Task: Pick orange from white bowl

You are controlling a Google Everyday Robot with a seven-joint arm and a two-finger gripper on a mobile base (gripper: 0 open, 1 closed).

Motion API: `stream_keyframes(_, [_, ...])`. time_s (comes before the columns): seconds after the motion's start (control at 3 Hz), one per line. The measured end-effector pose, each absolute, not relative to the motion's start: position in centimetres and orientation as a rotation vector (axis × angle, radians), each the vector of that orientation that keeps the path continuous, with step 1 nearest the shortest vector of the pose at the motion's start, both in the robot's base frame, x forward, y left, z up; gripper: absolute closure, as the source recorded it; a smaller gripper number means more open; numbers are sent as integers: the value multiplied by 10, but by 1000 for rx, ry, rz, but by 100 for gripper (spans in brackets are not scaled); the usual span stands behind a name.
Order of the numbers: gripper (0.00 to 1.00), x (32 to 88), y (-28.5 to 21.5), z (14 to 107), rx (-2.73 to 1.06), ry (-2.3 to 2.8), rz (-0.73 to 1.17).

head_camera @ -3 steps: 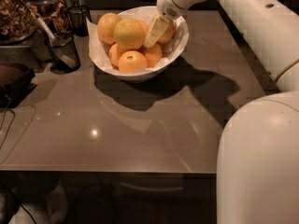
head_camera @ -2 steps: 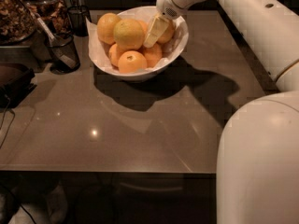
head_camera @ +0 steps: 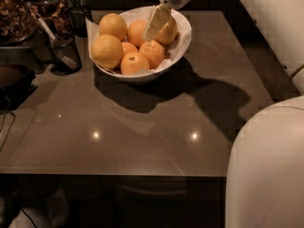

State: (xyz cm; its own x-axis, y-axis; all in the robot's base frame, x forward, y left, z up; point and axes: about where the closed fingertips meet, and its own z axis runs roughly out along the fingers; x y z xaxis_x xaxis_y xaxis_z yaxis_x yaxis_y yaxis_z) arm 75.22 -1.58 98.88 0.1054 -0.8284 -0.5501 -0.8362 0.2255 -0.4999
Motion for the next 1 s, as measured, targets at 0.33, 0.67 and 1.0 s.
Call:
stream_keyframes(0.33, [0, 754, -17, 984, -1576, 1709, -35])
stream_keyframes(0.67, [0, 756, -29, 981, -1579, 1737, -100])
stream_keyframes(1.0, [0, 758, -35, 980, -1584, 1745, -135])
